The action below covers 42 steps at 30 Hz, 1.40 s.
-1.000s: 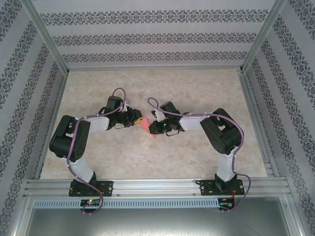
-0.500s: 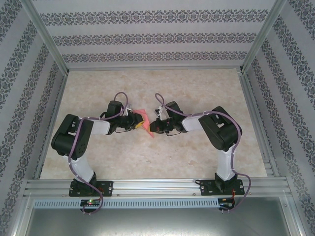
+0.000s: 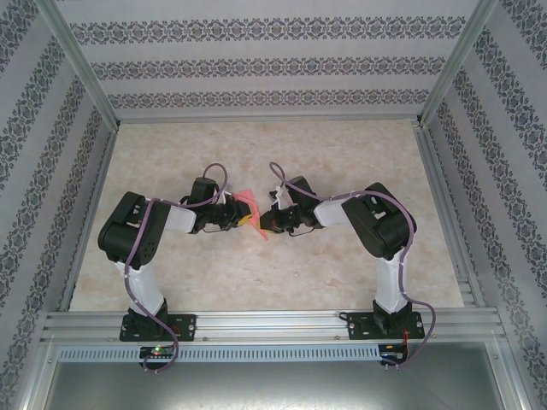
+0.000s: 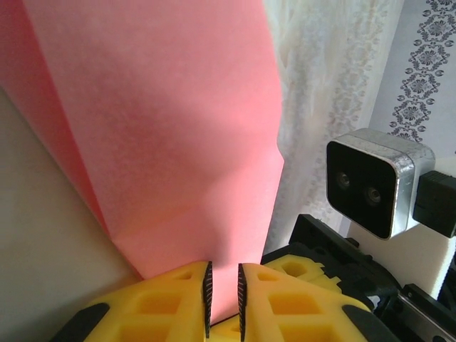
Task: Fold a paper plane with a square sheet of paper (pick it up from the middle)
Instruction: Fold the wing for the fifth time at the center of the table.
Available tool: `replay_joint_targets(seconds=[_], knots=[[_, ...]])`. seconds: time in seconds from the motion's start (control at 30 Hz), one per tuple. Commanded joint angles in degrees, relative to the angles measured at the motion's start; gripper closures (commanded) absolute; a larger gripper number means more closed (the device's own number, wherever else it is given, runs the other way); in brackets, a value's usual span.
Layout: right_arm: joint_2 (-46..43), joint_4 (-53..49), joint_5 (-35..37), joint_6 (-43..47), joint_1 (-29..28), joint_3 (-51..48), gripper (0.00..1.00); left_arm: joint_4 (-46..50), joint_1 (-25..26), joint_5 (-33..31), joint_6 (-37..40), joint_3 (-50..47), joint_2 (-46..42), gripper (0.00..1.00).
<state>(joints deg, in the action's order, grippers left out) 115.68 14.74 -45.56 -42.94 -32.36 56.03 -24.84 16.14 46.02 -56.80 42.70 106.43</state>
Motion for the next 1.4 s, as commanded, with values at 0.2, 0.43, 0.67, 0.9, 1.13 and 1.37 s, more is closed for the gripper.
replay_joint_targets(seconds=[0.2, 0.43, 0.67, 0.9, 1.13, 1.37], knots=[[-1.1, -7.1, 0.3, 3.5, 0.3, 2.1, 0.85, 9.0, 0.6, -4.7, 3.8, 1.9, 1.6, 0.81], [-3.9, -11.5, 0.2, 6.0, 0.5, 0.8, 0.77, 11.8, 0.6, -5.6, 3.8, 3.0, 2.9, 0.81], [-4.6, -12.3, 1.3, 5.8, 0.8, -1.4, 0.87, 13.8, 0.5, -5.9, 4.2, 4.0, 3.5, 0.81], [-2.3, -15.2, 2.6, 7.0, 0.6, -0.2, 0.92, 14.9, 0.5, -6.1, 4.0, 4.7, 4.2, 0.82], [-5.5, -15.2, 2.0, 6.8, 0.5, 1.0, 0.81, 15.6, 0.5, -5.8, 4.5, 5.0, 4.7, 0.82], [-11.0, -17.6, 6.7, 8.0, 0.4, 2.4, 0.78, 15.5, 0.5, -5.8, 4.6, 4.6, 4.6, 0.82]])
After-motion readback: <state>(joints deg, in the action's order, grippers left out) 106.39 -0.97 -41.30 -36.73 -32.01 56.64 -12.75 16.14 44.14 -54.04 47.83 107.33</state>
